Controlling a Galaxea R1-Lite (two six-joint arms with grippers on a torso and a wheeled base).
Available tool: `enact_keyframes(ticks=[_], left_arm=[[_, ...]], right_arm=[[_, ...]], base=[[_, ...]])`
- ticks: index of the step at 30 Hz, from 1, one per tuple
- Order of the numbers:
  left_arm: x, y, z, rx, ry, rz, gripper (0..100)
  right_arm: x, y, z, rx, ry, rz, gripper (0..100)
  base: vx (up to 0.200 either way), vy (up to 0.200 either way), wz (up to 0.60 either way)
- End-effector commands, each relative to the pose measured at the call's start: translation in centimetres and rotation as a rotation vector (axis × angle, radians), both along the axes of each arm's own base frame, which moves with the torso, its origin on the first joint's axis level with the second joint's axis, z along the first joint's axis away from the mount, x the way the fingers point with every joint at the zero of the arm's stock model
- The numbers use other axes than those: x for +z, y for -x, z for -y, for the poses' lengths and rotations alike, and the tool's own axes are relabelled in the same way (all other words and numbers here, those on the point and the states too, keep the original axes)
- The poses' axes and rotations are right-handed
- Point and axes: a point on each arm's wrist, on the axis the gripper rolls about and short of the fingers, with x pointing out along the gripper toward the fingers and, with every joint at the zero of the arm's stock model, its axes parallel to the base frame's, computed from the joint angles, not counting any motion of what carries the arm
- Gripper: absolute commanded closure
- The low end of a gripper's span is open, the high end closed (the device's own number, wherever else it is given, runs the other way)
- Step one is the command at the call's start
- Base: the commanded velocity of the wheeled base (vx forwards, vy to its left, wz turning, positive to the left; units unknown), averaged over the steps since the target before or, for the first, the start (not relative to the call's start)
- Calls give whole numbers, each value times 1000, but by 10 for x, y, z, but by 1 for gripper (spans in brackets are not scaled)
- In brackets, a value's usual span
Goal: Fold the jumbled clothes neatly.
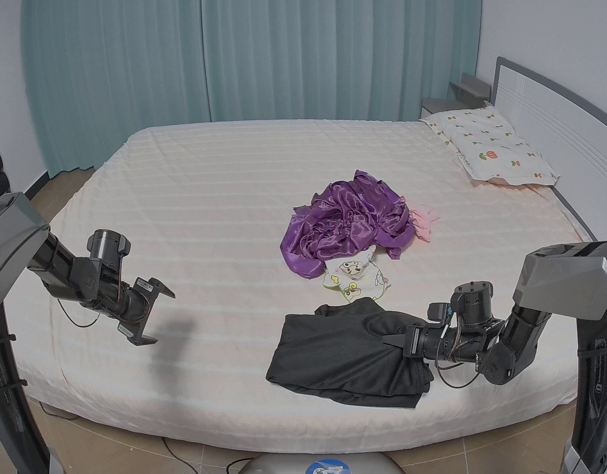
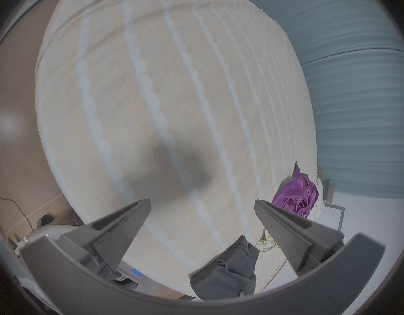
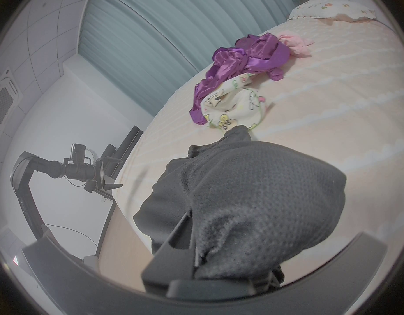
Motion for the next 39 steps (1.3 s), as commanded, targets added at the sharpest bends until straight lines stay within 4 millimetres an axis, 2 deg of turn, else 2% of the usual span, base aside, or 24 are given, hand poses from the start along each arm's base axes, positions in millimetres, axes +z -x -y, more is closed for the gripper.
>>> enact_keyframes(ticks=[1,4,5,12,19,22,28,34,39], left_arm=[[0,0,0,-2,0,1,0],[-1,0,2,-6,0,-1,0],[-1,0,3,-9,-1,-1,0],[-1,0,3,-9,-1,-1,0],[-1,-1,3,-8,0,1,0],[-1,-1,3,-9,-1,1,0],[-1,-1,3,-8,-2,-1,0],[-1,-1,3,-8,-2,1,0],[-1,-1,3,-8,-2,-1,0]], right_arm=[[-9,-3,-1,1,4,-14,100],[-14,-6,-3,4,7,-16,100],[-16,-7,-3,6,10,-13,0],[-16,-8,0,-10,13,-30,0],[-5,-8,26,-119,-23,-66,0],[0,-3,30,-152,-46,-104,0],[-1,10,36,-167,-19,-206,0],[-2,6,41,-239,13,-193,0],[-5,-6,38,-294,-19,-201,0]], base=[[0,0,0],[0,0,0],[0,0,0],[0,0,0],[0,0,0],[0,0,0],[0,0,0],[0,0,0],[0,0,0]])
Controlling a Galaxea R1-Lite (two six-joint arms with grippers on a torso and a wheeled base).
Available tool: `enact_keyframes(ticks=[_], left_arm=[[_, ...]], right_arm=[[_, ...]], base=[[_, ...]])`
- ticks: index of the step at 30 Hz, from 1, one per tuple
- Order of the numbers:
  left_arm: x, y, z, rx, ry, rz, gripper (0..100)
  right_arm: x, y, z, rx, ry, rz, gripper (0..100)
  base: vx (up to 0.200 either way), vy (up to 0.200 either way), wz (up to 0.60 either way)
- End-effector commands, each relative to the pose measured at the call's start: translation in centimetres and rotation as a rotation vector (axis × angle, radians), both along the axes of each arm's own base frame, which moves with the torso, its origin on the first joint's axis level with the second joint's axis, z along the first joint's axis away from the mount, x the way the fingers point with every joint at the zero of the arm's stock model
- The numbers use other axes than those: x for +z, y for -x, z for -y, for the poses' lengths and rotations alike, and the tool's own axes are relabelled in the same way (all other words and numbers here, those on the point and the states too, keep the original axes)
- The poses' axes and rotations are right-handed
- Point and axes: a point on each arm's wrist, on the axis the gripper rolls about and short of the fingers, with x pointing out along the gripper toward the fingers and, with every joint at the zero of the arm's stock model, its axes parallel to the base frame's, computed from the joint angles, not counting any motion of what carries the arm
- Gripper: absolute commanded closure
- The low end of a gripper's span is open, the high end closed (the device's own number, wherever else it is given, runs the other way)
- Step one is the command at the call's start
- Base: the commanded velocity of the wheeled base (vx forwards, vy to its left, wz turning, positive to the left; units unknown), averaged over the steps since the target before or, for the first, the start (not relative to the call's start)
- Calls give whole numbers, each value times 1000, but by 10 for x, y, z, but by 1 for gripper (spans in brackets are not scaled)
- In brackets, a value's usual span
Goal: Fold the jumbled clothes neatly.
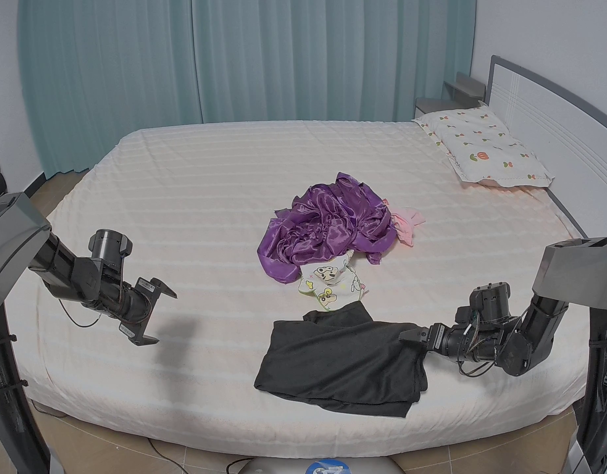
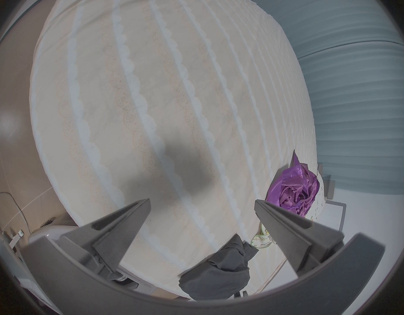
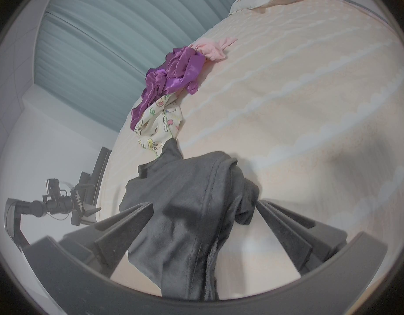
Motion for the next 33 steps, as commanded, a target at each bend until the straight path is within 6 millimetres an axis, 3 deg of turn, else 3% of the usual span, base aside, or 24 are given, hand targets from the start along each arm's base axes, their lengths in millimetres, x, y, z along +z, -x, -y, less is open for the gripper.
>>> enact_keyframes(ticks=[1,2,19,20,28,33], left_arm=[[-1,0,0,1,0,-2,0],[-1,0,0,1,0,-2,0],[-1,0,0,1,0,-2,0],[-1,0,0,1,0,-2,0],[-2,0,2,-5,0,-6,0],[-2,0,3,-7,0,-6,0]], right_arm=[[-3,-9,-4,-24,-23,1,0],[-2,-14,-6,-33,-38,4,100],[1,-22,4,-155,-87,23,100],[-1,-21,2,-150,-91,39,0],[-3,-7,2,-129,-87,58,0],[10,23,9,-93,-35,47,0]], base=[[0,0,0],[0,0,0],[0,0,0],[0,0,0],[0,0,0],[-80,0,0]])
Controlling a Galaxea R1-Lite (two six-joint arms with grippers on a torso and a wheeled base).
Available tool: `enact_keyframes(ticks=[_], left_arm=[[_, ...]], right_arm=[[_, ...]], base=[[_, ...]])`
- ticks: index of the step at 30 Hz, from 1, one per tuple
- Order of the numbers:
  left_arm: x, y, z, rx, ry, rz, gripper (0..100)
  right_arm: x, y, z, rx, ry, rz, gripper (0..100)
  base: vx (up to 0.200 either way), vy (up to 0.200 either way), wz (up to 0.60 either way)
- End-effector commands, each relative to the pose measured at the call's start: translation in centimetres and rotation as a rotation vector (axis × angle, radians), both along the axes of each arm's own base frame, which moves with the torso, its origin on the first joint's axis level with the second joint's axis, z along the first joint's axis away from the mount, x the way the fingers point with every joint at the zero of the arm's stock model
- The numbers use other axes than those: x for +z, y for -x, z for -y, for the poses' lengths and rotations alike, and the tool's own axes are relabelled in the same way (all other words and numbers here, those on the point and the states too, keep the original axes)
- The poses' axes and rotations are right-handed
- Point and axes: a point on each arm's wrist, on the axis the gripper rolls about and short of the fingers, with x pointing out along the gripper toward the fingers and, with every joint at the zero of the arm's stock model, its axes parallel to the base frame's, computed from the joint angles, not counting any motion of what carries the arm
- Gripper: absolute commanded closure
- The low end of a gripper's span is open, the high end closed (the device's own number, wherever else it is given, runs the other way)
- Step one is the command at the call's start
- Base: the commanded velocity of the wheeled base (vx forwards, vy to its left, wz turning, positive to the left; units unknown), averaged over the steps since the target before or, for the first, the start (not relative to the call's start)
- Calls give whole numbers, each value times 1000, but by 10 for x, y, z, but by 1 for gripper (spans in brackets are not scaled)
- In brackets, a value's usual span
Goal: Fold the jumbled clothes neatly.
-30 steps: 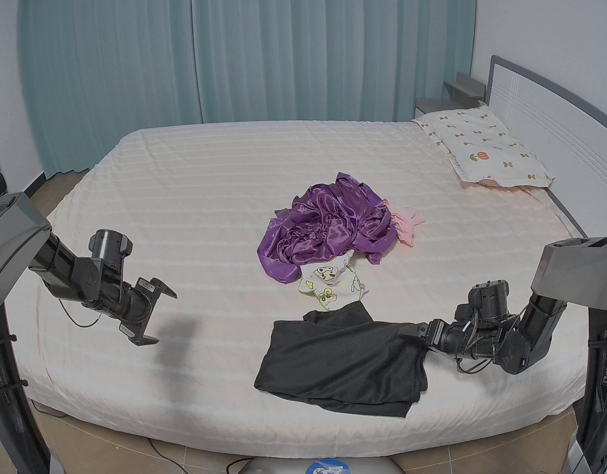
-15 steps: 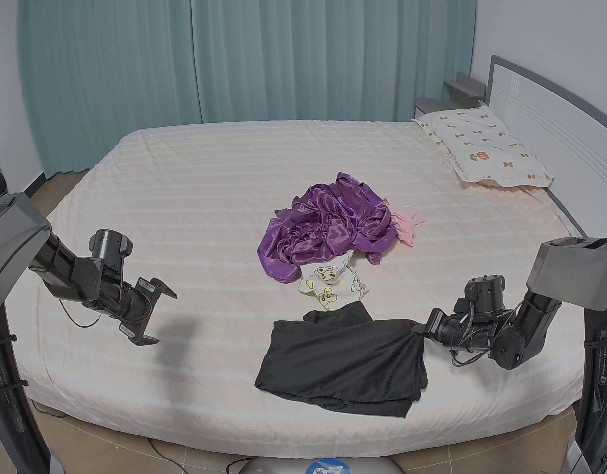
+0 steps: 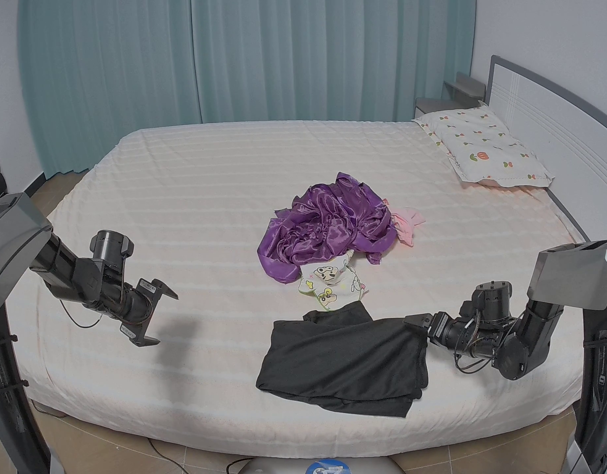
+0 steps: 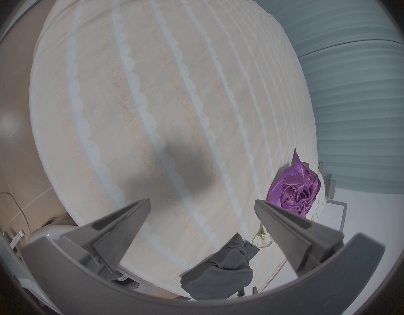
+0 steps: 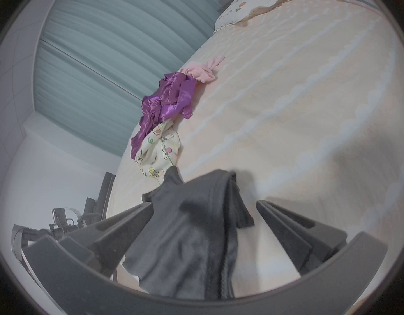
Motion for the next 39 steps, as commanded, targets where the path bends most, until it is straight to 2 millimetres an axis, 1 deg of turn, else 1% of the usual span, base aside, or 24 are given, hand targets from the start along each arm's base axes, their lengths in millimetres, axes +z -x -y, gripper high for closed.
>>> enact_keyframes(ticks=[1,3,4,6,9,10,12,19,20,25,30,35,39], left_arm=[[0,0,1,-1,0,0,0],[-1,0,1,-2,-2,-1,0],[-1,0,1,-1,1,-2,0],[-1,0,1,-3,0,-1,0],[-1,0,1,-2,-2,-1,0],[-1,0,1,-2,-2,-1,0],[-1,0,1,-2,-2,-1,0],[-2,0,2,-18,-9,-1,0],[-1,0,2,-18,-9,0,0],[-2,0,2,-18,-9,-3,0],[-1,0,2,-18,-9,-1,0],[-2,0,2,-18,-9,-3,0],[-1,0,2,-15,-10,-1,0]], right_arm=[[13,29,6,34,40,-14,0],[14,41,7,60,41,-41,0],[13,48,5,92,33,-57,0],[11,55,-3,149,22,-57,0],[7,55,-8,166,20,-43,0],[0,56,-13,182,23,-41,0],[-6,56,-20,193,28,-31,0],[-12,56,-26,206,44,-34,0],[-13,57,-26,208,48,-36,100],[-12,62,-23,214,64,-40,100],[-11,75,-16,236,105,-51,100],[-6,79,-14,237,109,-47,100],[-7,83,-10,247,129,-51,100]], base=[[-200,0,0],[-200,0,0],[-200,0,0],[0,0,0],[0,0,0],[0,0,0],[0,0,0],[0,0,0],[0,0,0],[0,0,0],[0,0,0],[0,0,0],[0,0,0]])
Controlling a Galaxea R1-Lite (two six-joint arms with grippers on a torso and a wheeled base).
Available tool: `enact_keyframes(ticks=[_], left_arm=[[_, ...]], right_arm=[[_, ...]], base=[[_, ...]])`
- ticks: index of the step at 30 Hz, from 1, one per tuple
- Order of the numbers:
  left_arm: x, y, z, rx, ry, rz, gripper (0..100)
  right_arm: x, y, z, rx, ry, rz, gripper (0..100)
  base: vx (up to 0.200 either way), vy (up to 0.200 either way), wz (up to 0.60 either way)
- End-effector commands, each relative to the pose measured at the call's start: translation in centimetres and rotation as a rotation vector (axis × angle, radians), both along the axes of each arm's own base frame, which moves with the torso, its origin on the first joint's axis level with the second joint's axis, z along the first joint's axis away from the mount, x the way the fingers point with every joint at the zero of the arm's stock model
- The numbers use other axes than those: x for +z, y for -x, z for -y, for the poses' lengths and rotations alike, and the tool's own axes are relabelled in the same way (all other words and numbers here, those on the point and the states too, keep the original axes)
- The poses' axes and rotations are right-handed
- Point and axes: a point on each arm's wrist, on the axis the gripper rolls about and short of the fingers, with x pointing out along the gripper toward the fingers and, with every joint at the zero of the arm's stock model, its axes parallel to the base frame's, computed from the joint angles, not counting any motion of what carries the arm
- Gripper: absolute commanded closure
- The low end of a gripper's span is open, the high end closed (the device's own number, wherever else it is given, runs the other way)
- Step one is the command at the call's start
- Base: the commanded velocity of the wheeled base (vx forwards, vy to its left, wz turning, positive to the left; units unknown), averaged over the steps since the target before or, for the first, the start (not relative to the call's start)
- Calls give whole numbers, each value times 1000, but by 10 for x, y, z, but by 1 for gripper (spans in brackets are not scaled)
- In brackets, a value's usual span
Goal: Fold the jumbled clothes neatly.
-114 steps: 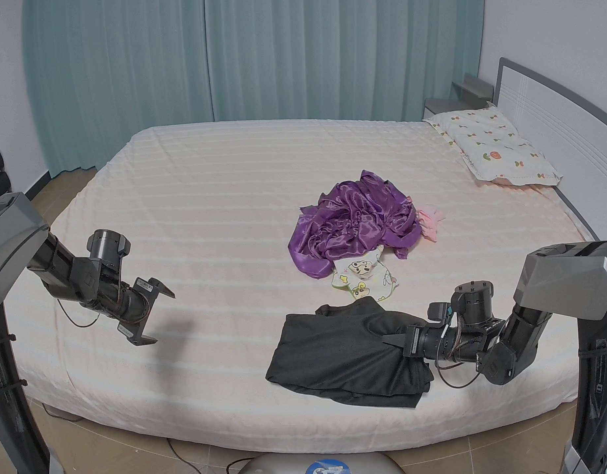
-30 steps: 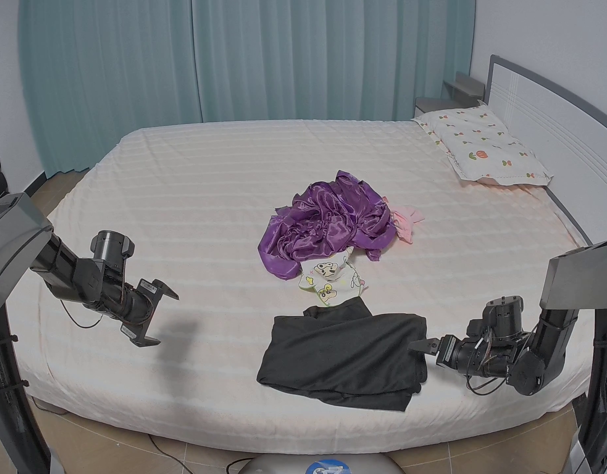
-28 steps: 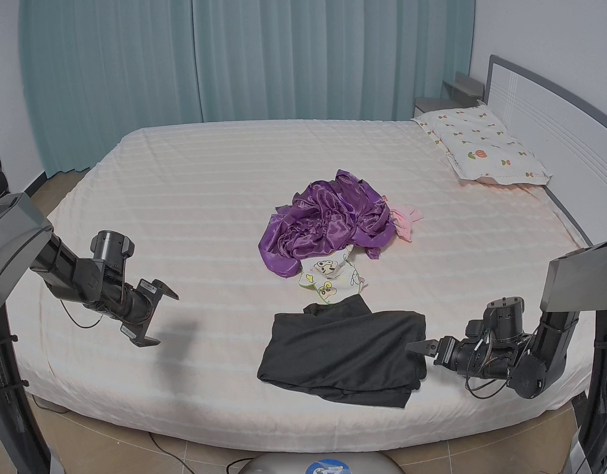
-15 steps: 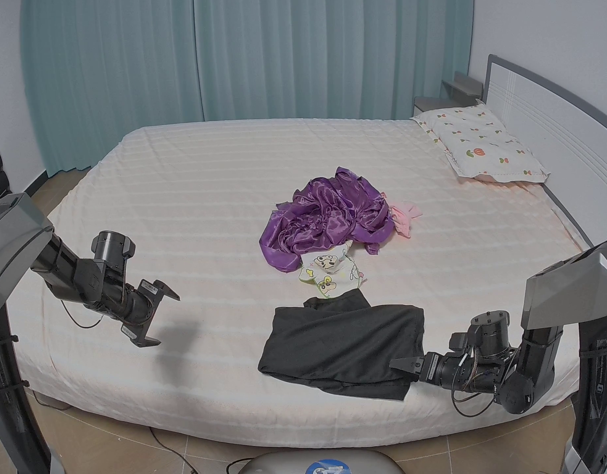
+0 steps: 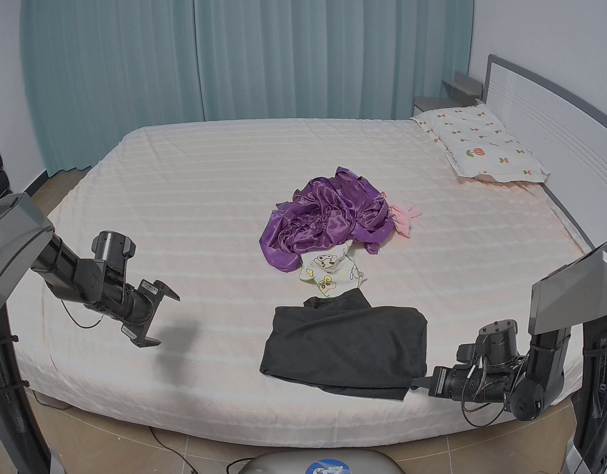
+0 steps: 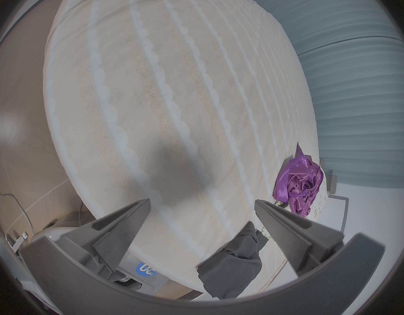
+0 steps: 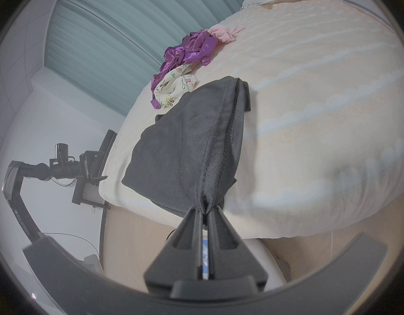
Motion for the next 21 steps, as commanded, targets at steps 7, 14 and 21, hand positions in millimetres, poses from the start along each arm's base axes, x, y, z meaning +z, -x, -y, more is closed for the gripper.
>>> enact_keyframes(ticks=[7,14,21], left_arm=[[-1,0,-1,11,-16,-4,0],[-1,0,-1,11,-16,-4,0],[-1,0,-1,12,-16,0,0]], right_arm=[[-3,7,6,29,48,-12,0],[1,3,7,16,40,18,0],[19,-37,18,-89,-42,155,0]], base=[[0,0,0],[0,0,0],[0,0,0]])
